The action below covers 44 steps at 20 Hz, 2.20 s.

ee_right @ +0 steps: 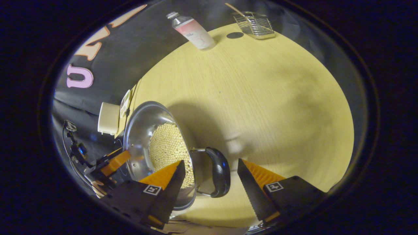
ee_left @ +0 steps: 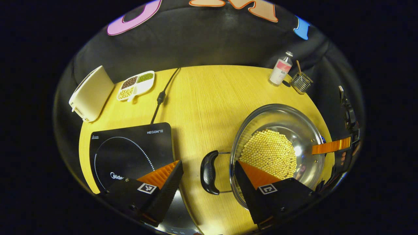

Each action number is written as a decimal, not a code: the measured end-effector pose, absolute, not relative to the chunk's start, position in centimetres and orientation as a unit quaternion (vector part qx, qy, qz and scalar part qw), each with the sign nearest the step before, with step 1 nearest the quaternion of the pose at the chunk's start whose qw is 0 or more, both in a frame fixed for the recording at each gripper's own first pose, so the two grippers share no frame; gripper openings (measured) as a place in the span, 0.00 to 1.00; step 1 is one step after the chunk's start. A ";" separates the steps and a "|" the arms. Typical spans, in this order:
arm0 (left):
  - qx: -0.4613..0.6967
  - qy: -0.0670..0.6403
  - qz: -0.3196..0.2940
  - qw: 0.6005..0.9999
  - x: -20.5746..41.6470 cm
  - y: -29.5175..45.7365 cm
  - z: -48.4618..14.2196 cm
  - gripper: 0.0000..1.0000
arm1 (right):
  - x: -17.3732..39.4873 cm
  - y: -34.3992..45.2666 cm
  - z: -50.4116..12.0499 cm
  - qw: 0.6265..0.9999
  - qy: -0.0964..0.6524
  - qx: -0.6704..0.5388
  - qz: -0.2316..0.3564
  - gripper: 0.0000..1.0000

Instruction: First push the handle of the pot to place it horizontally, then grasp the pot with both hands and set it on the induction cooktop.

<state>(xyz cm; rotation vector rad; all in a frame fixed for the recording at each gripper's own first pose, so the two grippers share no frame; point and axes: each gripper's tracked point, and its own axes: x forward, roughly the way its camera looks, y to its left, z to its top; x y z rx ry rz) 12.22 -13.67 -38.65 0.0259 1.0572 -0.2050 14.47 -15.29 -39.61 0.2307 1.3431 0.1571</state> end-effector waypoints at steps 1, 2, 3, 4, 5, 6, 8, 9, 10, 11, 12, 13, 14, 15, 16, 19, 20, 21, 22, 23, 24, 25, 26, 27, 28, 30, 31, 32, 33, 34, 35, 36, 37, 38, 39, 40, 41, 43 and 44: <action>0.007 0.511 -0.102 0.854 12.2 -13.9 -39.1 0.97 | 14.4 -15.2 -39.8 0.772 0.623 0.106 0.073 0.89; 0.003 0.516 -0.104 0.850 12.0 -14.3 -39.3 0.98 | 14.3 -15.1 -40.1 0.770 0.625 0.105 0.075 0.87; -0.002 0.520 -0.107 0.848 12.0 -14.4 -39.6 0.95 | 14.2 -15.0 -40.2 0.768 0.627 0.102 0.078 0.87; -0.006 0.523 -0.109 0.845 12.0 -14.6 -39.7 0.94 | 14.2 -15.0 -40.3 0.767 0.629 0.098 0.080 0.87; -0.010 0.525 -0.109 0.844 11.9 -14.8 -39.9 0.89 | 14.2 -14.9 -40.5 0.766 0.630 0.098 0.082 0.87; -0.012 0.526 -0.108 0.843 11.9 -14.9 -40.1 0.87 | 14.3 -15.0 -40.6 0.765 0.631 0.098 0.079 0.74; -0.015 0.531 -0.109 0.840 11.9 -15.0 -40.6 0.74 | 14.4 -14.8 -40.8 0.761 0.635 0.107 0.078 0.59; -0.010 0.534 -0.107 0.838 11.8 -14.8 -40.5 0.72 | 14.3 -14.8 -40.8 0.760 0.636 0.107 0.078 0.49; -0.009 0.536 -0.109 0.837 11.8 -14.9 -40.7 0.65 | 14.3 -14.8 -40.7 0.758 0.638 0.107 0.079 0.59; -0.009 0.534 -0.110 0.838 12.0 -15.0 -40.7 0.65 | 14.3 -14.9 -41.4 0.758 0.639 0.106 0.077 0.59; -0.012 0.536 -0.109 0.837 11.8 -15.1 -40.7 0.64 | 14.3 -15.0 -40.9 0.756 0.642 0.104 0.077 0.51; -0.015 0.535 -0.108 0.838 11.8 -15.1 -40.6 0.63 | 14.3 -15.0 -41.0 0.757 0.641 0.104 0.076 0.51; -0.017 0.537 -0.106 0.837 11.7 -15.1 -40.7 0.63 | 14.4 -15.0 -40.9 0.757 0.641 0.103 0.076 0.50; -0.021 0.539 -0.102 0.836 11.5 -15.2 -40.7 0.61 | 14.1 -15.0 -40.9 0.759 0.639 0.100 0.075 0.47; -0.027 0.541 -0.097 0.835 11.4 -15.4 -40.7 0.61 | 14.2 -15.1 -40.8 0.763 0.635 0.095 0.075 0.54; -0.054 0.549 -0.084 0.830 10.0 -15.9 -40.7 0.59 | 14.3 -15.3 -40.6 0.773 0.626 0.077 0.076 0.54; -0.061 0.547 -0.083 0.831 9.6 -16.2 -40.6 0.59 | 14.4 -15.3 -40.5 0.776 0.622 0.072 0.078 0.54; -0.065 0.542 -0.082 0.834 9.2 -16.4 -40.2 0.58 | 14.9 -15.2 -40.4 0.778 0.619 0.070 0.081 0.54; -0.066 0.537 -0.081 0.837 8.8 -16.6 -39.5 0.58 | 15.0 -15.0 -40.2 0.780 0.616 0.068 0.085 0.54; -0.065 0.532 -0.080 0.840 8.5 -16.6 -38.9 0.58 | 15.1 -15.0 -40.2 0.781 0.614 0.066 0.090 0.54; -0.066 0.532 -0.075 0.841 7.9 -16.6 -38.3 0.58 | 15.4 -15.0 -40.0 0.783 0.612 0.065 0.094 0.53; -0.067 0.528 -0.072 0.843 7.4 -16.5 -37.5 0.58 | 15.5 -15.0 -40.0 0.785 0.608 0.062 0.097 0.53; -0.067 0.527 -0.069 0.844 6.8 -16.3 -37.0 0.58 | 15.6 -14.9 -40.0 0.787 0.606 0.062 0.099 0.53; -0.069 0.524 -0.067 0.847 6.4 -16.1 -36.4 0.60 | 15.5 -14.8 -40.2 0.789 0.603 0.059 0.102 0.54; -0.069 0.522 -0.064 0.848 5.7 -15.8 -35.8 0.58 | 15.6 -14.7 -40.2 0.790 0.601 0.057 0.105 0.54; -0.071 0.520 -0.056 0.850 4.7 -15.0 -34.9 0.58 | 15.8 -14.6 -40.3 0.795 0.595 0.051 0.109 0.54; -0.071 0.520 -0.052 0.850 4.1 -14.4 -34.5 0.60 | 15.8 -14.7 -40.4 0.796 0.593 0.047 0.110 0.53; -0.070 0.520 -0.049 0.850 3.5 -13.8 -34.1 0.60 | 15.9 -14.6 -40.5 0.798 0.591 0.043 0.111 0.54; -0.070 0.520 -0.046 0.850 3.0 -13.1 -33.7 0.60 | 16.0 -14.5 -40.5 0.799 0.589 0.041 0.112 0.54; -0.072 0.519 -0.045 0.851 2.5 -12.3 -33.5 0.58 | 16.2 -14.4 -40.7 0.801 0.586 0.038 0.115 0.54; -0.078 0.519 -0.042 0.850 1.9 -11.5 -33.2 0.58 | 16.2 -14.3 -40.7 0.802 0.584 0.036 0.118 0.54; -0.086 0.522 -0.040 0.847 1.2 -10.6 -33.1 0.57 | 16.2 -14.1 -40.7 0.803 0.582 0.035 0.120 0.54; -0.090 0.525 -0.040 0.846 0.7 -9.7 -32.9 0.57 | 16.0 -14.0 -40.6 0.805 0.580 0.032 0.121 0.54; -0.089 0.524 -0.042 0.846 0.4 -8.5 -32.6 0.58 | 16.0 -13.8 -40.7 0.807 0.577 0.030 0.120 0.54; -0.089 0.524 -0.044 0.846 0.1 -7.3 -32.3 0.58 | 16.1 -13.8 -40.7 0.809 0.575 0.028 0.119 0.54; -0.087 0.522 -0.047 0.847 -0.3 -6.0 -32.0 0.58 | 16.0 -13.7 -40.7 0.810 0.574 0.029 0.116 0.54; -0.085 0.520 -0.050 0.849 -0.5 -4.6 -31.6 0.58 | 15.8 -13.7 -40.7 0.810 0.574 0.032 0.113 0.54; -0.076 0.517 -0.053 0.851 -0.8 -1.5 -31.0 0.57 | 15.8 -13.9 -40.8 0.810 0.575 0.038 0.110 0.54; -0.071 0.516 -0.055 0.852 -1.0 0.2 -30.8 0.57 | 15.8 -14.0 -41.0 0.809 0.576 0.041 0.109 0.54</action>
